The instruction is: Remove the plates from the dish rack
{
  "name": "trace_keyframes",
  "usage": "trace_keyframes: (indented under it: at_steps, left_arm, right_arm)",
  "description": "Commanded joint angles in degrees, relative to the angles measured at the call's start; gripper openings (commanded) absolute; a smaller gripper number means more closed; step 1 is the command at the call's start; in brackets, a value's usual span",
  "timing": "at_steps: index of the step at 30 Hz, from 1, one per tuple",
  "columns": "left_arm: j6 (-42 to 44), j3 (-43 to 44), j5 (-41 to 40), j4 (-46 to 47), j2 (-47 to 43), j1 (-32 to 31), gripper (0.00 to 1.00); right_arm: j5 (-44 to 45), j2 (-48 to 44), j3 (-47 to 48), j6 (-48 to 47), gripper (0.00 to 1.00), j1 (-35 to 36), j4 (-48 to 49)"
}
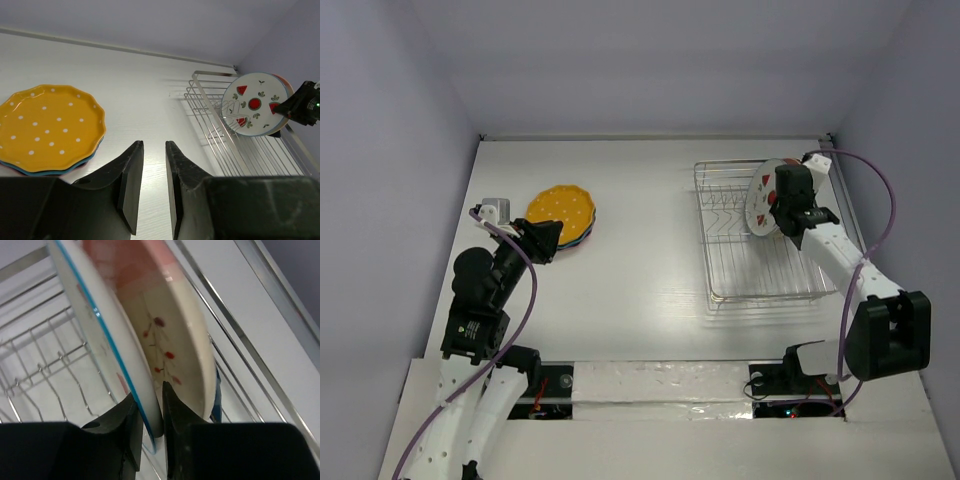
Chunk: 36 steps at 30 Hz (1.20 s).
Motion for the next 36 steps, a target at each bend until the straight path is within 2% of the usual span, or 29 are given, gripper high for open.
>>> trace_keyframes:
  at_steps: [1, 3, 4, 9, 14, 18, 22, 26, 27, 30, 36]
  left_arm:
    - [0.16, 2.24, 1.02, 2.37, 0.03, 0.41, 0.22]
    - [0.08, 2.24, 1.02, 2.37, 0.03, 0.41, 0.22]
    - [0.16, 2.15, 1.11, 2.37, 0.03, 0.41, 0.22]
    - [0.16, 2.15, 0.93, 2.29, -0.15, 0.94, 0.22]
    - [0.16, 2.15, 1.02, 2.46, -0.06, 0.94, 0.22]
    - [0.08, 2.07, 1.11, 2.46, -0.15, 1.47, 0.22]
    - [0.16, 2.07, 1.11, 2.55, -0.15, 1.47, 0.22]
    - [0.16, 2.07, 1.2, 2.55, -0.15, 1.99, 0.22]
    - [0.08, 2.07, 1.2, 2.55, -0.06, 1.99, 0.22]
    - [0.08, 2.07, 1.28, 2.64, 0.03, 1.99, 0.23]
    - [0.16, 2.06, 1.11, 2.55, 0.03, 1.99, 0.23]
  right_arm:
    - [0.85, -5.13, 2.22, -2.84, 0.18, -0.25, 5.37]
    - [-0.9, -6.28, 3.19, -4.95, 0.09, -0.25, 4.58]
    - [-1.17, -6.37, 4.85, -5.4, 0.0, -0.25, 3.88]
    - [-3.19, -8.12, 8.2, -6.81, 0.0, -0.25, 0.97]
    - [-7.05, -13.91, 10.48, -6.63, 0.0, -0.25, 1.32]
    - [-12.67, -17.44, 13.12, -5.93, 0.0, -0.25, 1.06]
    - [-24.27, -18.85, 13.13, -3.65, 0.0, 0.28, 2.64]
    - [-32.98, -17.97, 9.97, 0.04, 0.0, 2.74, 8.68]
    - [-37.08, -17.1, 9.18, 1.96, 0.0, 4.05, 10.27]
    - [-41.76, -14.2, 7.41, 5.22, 0.0, 9.04, 15.81]
    - [-41.07, -2.25, 11.1, 8.39, 0.0, 19.78, 20.39]
